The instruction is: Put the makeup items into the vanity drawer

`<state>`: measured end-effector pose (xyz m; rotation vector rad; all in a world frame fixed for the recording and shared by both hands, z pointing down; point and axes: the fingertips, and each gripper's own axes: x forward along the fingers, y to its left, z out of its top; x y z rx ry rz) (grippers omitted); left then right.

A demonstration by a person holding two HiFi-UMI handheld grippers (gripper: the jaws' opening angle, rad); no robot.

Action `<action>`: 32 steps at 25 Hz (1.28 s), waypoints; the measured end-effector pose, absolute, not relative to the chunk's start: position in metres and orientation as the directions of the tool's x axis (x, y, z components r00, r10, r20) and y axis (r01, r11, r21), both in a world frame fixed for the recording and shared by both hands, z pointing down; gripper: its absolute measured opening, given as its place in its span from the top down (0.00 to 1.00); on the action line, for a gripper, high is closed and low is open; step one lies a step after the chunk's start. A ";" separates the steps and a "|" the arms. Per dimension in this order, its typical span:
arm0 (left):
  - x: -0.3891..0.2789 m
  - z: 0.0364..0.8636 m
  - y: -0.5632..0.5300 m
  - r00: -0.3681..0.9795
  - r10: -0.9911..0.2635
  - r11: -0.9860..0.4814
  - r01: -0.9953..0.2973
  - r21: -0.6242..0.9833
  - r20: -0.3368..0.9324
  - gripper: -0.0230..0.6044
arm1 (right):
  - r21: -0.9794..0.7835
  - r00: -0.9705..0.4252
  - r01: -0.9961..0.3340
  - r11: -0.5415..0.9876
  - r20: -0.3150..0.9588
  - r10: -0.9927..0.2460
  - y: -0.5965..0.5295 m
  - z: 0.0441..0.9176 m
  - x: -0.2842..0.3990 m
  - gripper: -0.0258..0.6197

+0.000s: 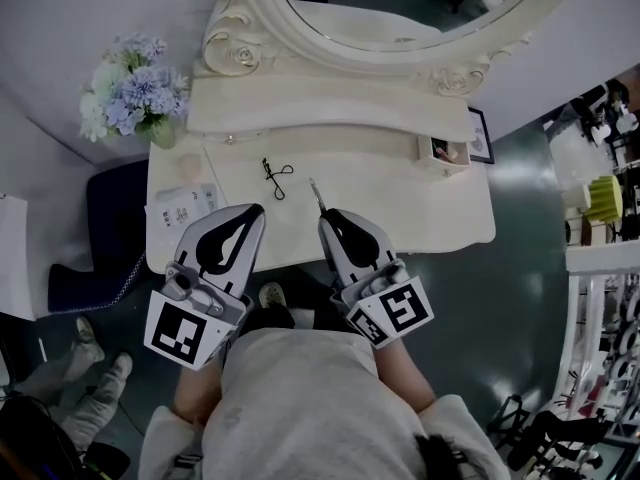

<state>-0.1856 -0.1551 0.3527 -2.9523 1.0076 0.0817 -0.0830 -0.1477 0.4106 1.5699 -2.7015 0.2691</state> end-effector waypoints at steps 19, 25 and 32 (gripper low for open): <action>-0.126 0.332 -0.163 0.787 -0.611 -0.789 -0.615 -0.020 -0.084 0.94 | -0.117 -0.506 -0.858 0.500 0.026 -0.862 -0.157 0.376 -0.023 0.88; -0.098 0.322 -0.168 0.778 -0.619 -0.782 -0.623 -0.014 -0.109 0.94 | -0.112 -0.506 -0.858 0.501 0.018 -0.863 -0.161 0.373 0.004 0.88; -0.061 0.305 -0.172 0.771 -0.614 -0.781 -0.625 -0.016 -0.168 0.94 | -0.104 -0.480 -0.873 0.476 0.009 -0.877 -0.163 0.372 0.046 0.88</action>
